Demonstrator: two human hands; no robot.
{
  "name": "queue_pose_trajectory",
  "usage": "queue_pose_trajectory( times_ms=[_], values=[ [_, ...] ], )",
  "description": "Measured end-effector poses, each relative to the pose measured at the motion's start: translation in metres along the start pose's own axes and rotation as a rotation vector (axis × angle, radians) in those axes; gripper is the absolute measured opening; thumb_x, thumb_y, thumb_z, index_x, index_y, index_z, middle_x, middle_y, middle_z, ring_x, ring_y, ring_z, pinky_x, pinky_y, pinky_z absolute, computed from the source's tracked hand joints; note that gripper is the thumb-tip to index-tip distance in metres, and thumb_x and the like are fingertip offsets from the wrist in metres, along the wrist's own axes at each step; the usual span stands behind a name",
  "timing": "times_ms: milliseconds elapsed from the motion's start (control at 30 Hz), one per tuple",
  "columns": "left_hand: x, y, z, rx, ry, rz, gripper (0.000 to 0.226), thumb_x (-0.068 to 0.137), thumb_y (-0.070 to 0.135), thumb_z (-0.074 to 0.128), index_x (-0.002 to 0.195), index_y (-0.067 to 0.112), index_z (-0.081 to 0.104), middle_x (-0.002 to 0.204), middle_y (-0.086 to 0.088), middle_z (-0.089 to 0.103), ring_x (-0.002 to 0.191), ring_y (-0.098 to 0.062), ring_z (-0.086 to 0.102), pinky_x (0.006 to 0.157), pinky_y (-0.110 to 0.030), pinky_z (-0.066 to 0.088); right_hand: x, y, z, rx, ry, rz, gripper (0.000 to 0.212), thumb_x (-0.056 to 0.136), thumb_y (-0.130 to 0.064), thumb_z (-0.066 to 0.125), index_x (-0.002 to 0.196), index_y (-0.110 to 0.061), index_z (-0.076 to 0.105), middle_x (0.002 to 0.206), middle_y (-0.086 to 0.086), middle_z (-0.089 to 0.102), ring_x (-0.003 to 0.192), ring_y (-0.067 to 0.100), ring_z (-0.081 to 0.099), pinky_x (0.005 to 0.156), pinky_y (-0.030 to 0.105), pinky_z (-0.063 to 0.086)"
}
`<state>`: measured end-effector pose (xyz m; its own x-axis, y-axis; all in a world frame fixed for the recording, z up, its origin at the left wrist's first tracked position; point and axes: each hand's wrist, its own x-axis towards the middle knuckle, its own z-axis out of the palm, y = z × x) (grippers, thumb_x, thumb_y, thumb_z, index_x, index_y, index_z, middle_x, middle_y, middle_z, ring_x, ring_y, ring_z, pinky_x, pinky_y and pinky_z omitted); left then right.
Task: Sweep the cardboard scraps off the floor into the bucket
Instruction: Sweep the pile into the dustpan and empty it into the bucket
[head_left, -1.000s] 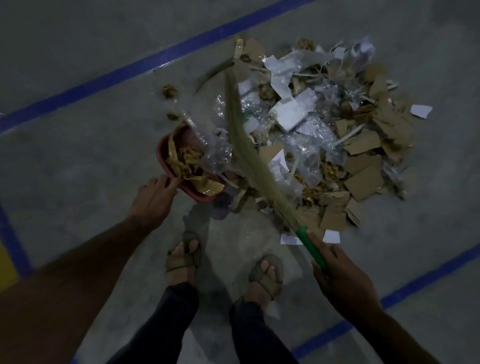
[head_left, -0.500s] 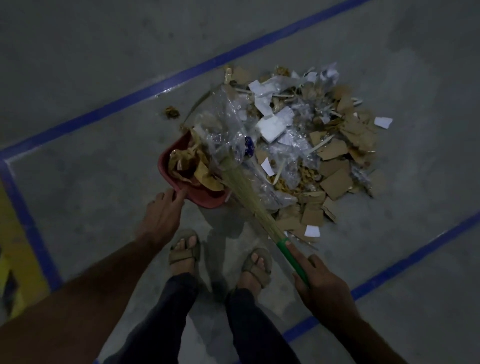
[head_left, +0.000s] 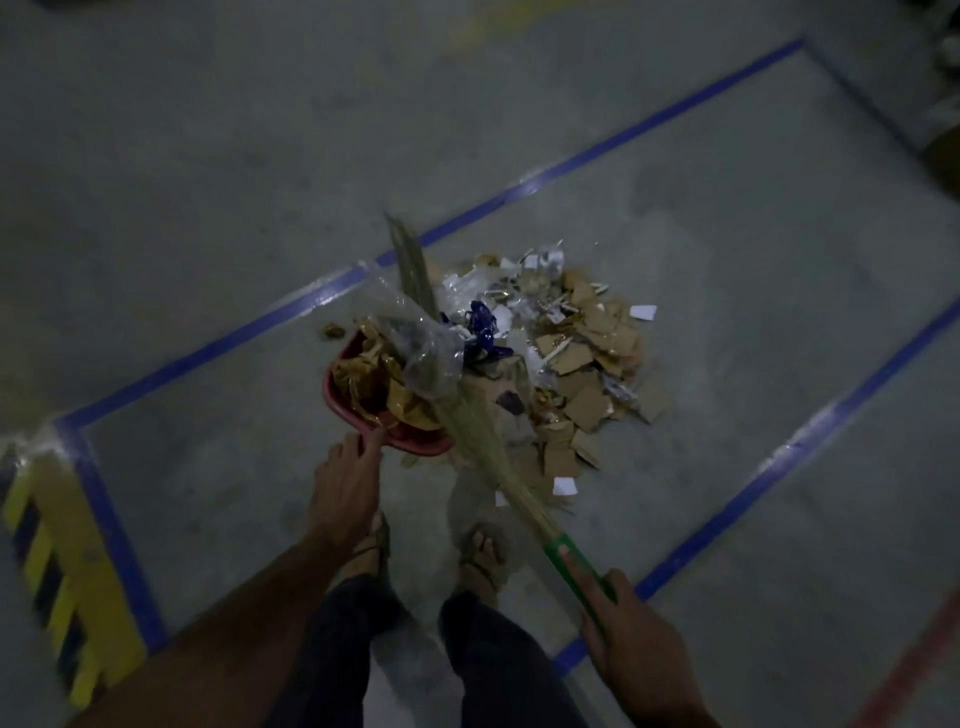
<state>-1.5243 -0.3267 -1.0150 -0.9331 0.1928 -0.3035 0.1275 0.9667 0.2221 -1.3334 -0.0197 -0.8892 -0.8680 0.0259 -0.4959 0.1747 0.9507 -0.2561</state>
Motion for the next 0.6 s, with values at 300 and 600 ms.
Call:
queue_pose_trajectory(
  times_ms=[300, 600],
  values=[
    [-0.038, 0.04, -0.073, -0.047, 0.108, 0.094, 0.037, 0.102, 0.017, 0.05, 0.138, 0.024, 0.046, 0.107, -0.009, 0.056, 0.091, -0.029, 0.054, 0.07, -0.04, 0.046, -0.083, -0.025, -0.033, 0.017, 0.055, 0.121, 0.099, 0.092, -0.022, 0.058, 0.146, -0.061, -0.015, 0.093, -0.002, 0.043, 0.056, 0.014, 0.047, 0.046, 0.028, 0.039],
    [-0.084, 0.01, -0.148, -0.039, 0.195, 0.312, 0.041, 0.1, 0.012, 0.053, 0.14, 0.02, 0.047, 0.103, -0.011, 0.056, 0.087, -0.029, 0.054, 0.067, -0.038, 0.042, -0.166, -0.12, -0.024, -0.031, 0.197, 0.247, 0.098, 0.078, -0.029, 0.077, 0.155, -0.047, 0.019, 0.084, -0.006, 0.052, 0.053, 0.005, 0.027, 0.041, 0.018, 0.024]
  ],
)
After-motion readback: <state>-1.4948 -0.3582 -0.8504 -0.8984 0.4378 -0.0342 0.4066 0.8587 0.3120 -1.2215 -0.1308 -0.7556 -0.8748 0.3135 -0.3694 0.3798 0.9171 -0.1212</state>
